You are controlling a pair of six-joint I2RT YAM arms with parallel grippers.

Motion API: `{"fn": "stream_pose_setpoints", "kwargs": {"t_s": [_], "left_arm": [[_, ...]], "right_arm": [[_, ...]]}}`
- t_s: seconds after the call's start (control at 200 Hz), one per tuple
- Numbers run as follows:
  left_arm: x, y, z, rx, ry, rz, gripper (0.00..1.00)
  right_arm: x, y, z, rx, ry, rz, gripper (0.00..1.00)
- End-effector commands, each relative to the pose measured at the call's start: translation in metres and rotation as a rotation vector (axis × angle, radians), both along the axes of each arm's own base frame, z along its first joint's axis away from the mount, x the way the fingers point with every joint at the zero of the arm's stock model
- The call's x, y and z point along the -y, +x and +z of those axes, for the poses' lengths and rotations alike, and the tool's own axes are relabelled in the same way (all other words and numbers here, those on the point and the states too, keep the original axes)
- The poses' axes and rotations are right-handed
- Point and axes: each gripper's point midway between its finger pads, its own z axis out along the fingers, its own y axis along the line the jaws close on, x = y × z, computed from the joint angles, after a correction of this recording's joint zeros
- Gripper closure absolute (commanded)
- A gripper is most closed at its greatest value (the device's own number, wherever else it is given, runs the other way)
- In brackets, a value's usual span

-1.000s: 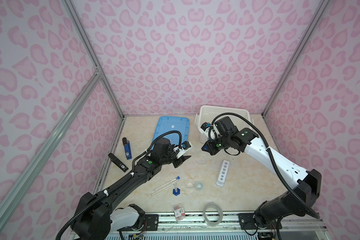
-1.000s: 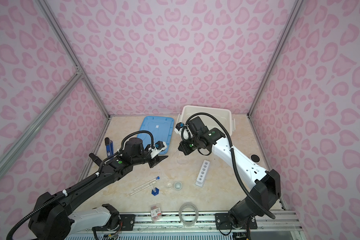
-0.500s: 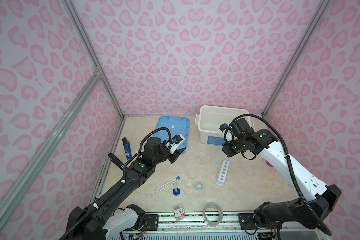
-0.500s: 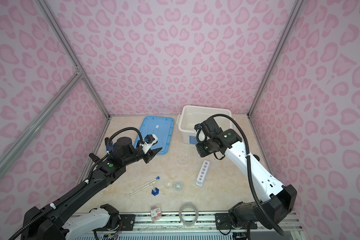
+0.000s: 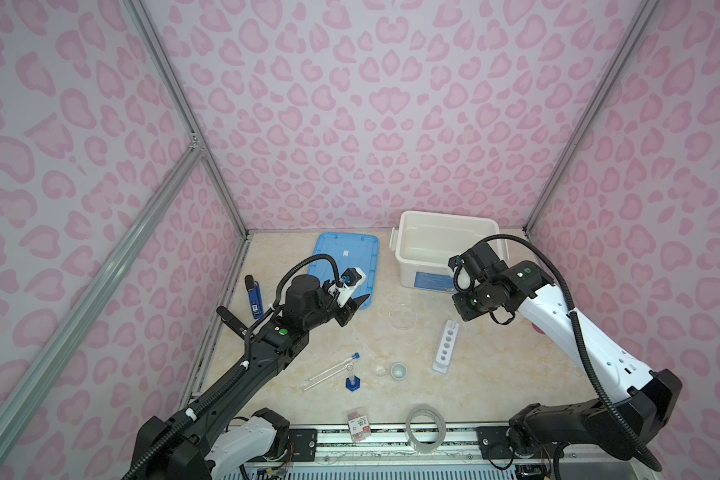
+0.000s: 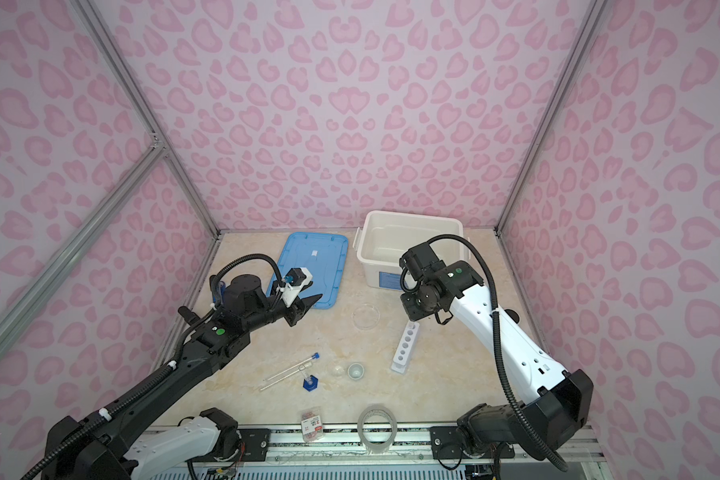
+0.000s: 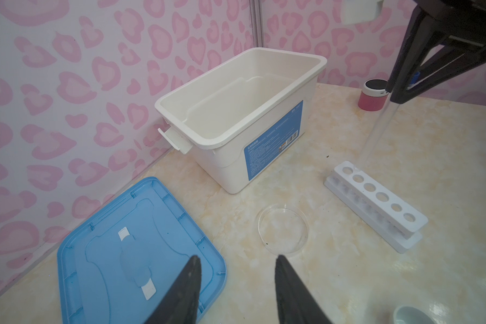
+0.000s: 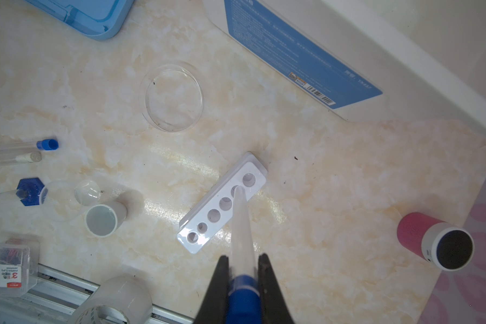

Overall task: Organize the chemistry lab equipment
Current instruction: 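Lower the tube into a white rack hole with right gripper and release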

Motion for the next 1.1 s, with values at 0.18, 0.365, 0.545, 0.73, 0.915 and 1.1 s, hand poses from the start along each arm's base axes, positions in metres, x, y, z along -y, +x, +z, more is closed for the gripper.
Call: {"fn": "stream_pose_setpoints", "kwargs": {"t_s": [0.18, 0.365, 0.545, 0.73, 0.915, 1.1], "left_arm": [[0.005, 0.002, 0.001, -0.015, -0.017, -0.022, 0.55], [0.004, 0.003, 0.000, -0.019, -0.015, -0.014, 0.54], [0.002, 0.003, -0.001, -0.023, -0.014, -0.007, 0.54], [0.000, 0.002, 0.000, -0.023, -0.012, -0.001, 0.54], [0.001, 0.001, -0.003, -0.034, -0.009, -0.007, 0.54], [-0.001, 0.001, -0.011, -0.050, 0.017, -0.005, 0.54]], "right_arm": [[0.010, 0.007, -0.014, -0.014, -0.014, -0.055, 0.87], [0.006, 0.010, -0.016, -0.007, 0.011, -0.053, 0.87], [0.005, 0.012, -0.020, -0.011, 0.008, -0.046, 0.87], [0.006, 0.012, -0.025, -0.019, 0.006, -0.043, 0.87], [0.006, 0.012, -0.034, -0.022, 0.005, -0.048, 0.87], [0.006, 0.011, -0.044, -0.024, 0.006, -0.052, 0.86]]}}
